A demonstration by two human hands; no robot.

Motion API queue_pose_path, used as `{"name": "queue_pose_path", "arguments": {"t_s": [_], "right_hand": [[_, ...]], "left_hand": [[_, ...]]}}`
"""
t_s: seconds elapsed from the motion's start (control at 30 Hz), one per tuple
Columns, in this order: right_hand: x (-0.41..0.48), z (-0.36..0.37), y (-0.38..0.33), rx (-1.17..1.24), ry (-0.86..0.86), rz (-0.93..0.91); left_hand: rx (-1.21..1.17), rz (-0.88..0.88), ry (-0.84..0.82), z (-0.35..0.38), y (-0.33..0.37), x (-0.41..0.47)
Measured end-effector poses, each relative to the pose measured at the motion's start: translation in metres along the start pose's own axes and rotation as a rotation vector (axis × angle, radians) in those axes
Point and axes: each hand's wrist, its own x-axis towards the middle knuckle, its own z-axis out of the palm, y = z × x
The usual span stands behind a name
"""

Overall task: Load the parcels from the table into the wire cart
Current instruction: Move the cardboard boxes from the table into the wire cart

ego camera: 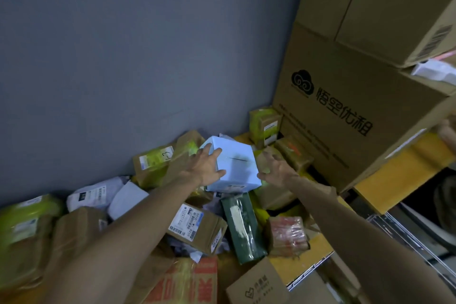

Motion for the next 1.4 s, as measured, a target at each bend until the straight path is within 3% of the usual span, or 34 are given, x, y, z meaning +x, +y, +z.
{"name": "queue_pose_path", "arguments": {"t_s": [0.27,0.53,0.73,1.2,1.4], "right_hand": [[0.051,0.04,0.018,0.022,-0.147,-0.036],[0.066,0.056,0.03,0.046,-0.216,0.036],[0.08,0.061,0.011,0.093,-0.173,-0.007],[0.089,0.064,0.011,0.378,-0.23,0.087],[0.084,0.066,0.007,0.513,-0.16,0.056]], "left_hand": [[-0.167,-0.013,-0.132,0.044,0.002,0.033],[-0.15,-0.074,-0.126,0.072,0.007,0.053],[-0.319,-0.059,-0.177,0.066,-0.005,0.054],[-0.342,-0.083,-0.191,0.059,-0.008,0.064],[-0.431,-0.139,-0.12,0.06,-0.006,0.06]]}}
